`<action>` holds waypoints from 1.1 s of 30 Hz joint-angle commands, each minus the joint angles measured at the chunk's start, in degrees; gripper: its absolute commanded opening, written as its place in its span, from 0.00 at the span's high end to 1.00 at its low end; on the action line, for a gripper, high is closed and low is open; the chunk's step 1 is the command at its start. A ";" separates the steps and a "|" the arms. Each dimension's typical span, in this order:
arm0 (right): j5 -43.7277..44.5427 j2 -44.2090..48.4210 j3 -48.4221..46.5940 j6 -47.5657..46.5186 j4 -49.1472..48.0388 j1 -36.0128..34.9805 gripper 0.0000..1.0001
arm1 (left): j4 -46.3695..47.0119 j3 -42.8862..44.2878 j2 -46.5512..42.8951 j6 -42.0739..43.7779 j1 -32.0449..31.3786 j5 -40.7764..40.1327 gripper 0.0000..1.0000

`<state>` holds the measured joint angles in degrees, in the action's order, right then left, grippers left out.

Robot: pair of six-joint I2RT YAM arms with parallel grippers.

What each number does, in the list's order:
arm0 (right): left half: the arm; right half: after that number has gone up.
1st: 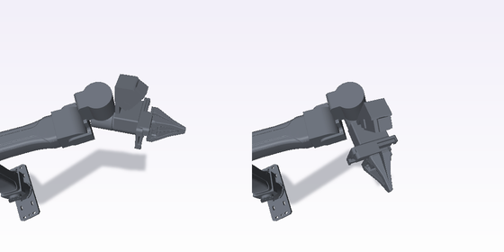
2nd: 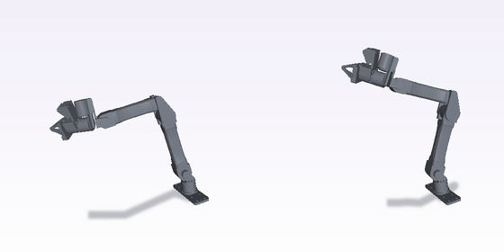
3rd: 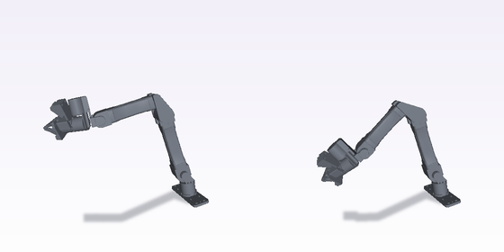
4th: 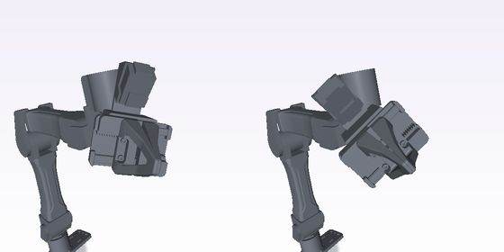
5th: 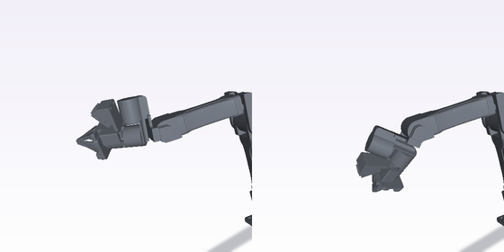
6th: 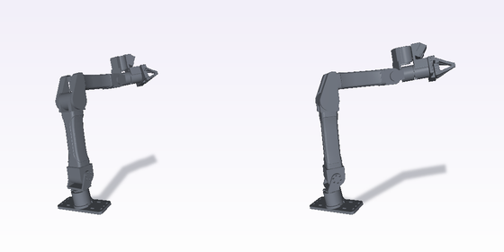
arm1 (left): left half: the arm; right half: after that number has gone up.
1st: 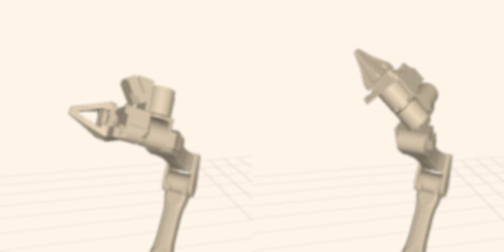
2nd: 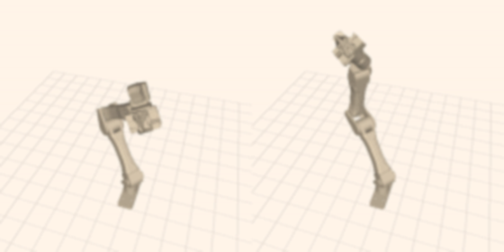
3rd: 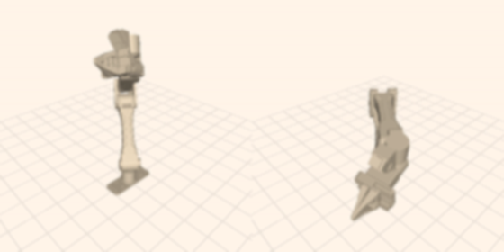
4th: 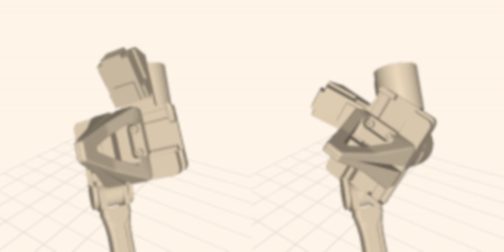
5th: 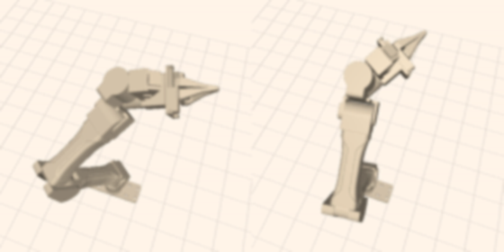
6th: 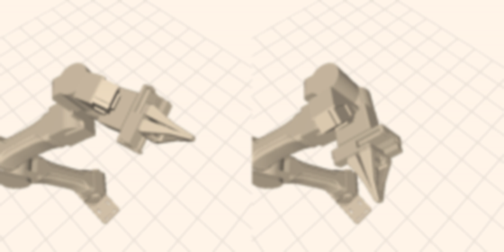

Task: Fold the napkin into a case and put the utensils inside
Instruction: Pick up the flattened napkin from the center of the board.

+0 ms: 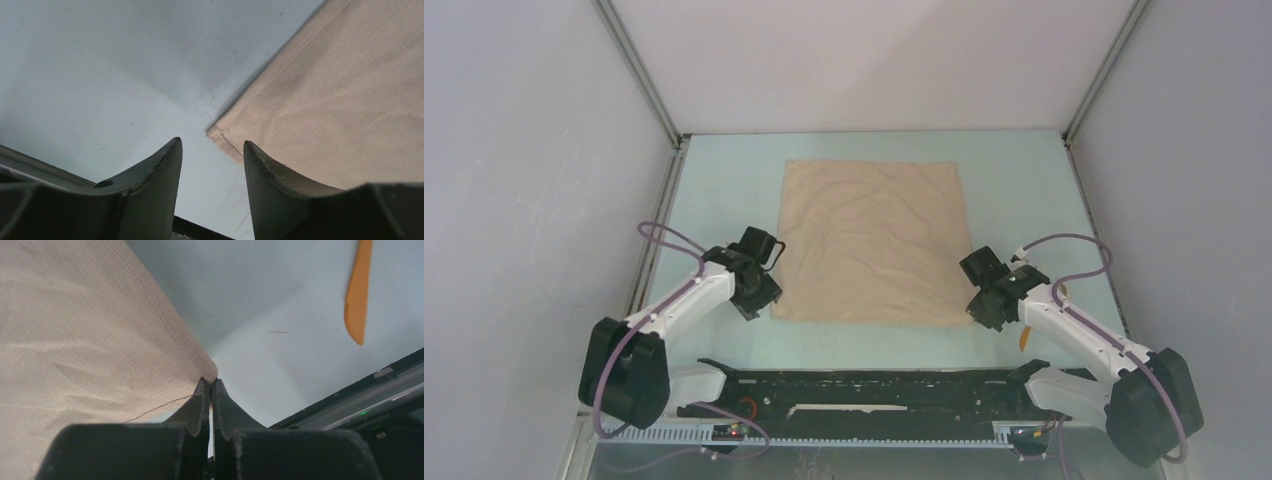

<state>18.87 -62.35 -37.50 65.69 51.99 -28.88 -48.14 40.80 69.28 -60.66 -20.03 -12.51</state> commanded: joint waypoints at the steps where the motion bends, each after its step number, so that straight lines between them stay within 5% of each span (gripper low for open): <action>1: 3.27 2.10 1.38 -0.95 1.40 1.32 1.00 | -2.07 4.13 4.54 -5.16 -0.84 -3.69 0.44; 14: 2.39 5.83 2.78 -3.58 1.66 5.68 1.00 | -3.22 5.61 11.33 -11.87 -6.89 -0.48 0.35; 33: 1.27 7.22 3.73 -4.34 1.15 6.68 1.00 | -3.71 4.49 13.22 -17.89 -9.45 3.15 0.42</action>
<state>18.94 -56.10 -33.89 61.80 52.49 -22.50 -50.98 44.71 81.36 -76.07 -28.64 -10.07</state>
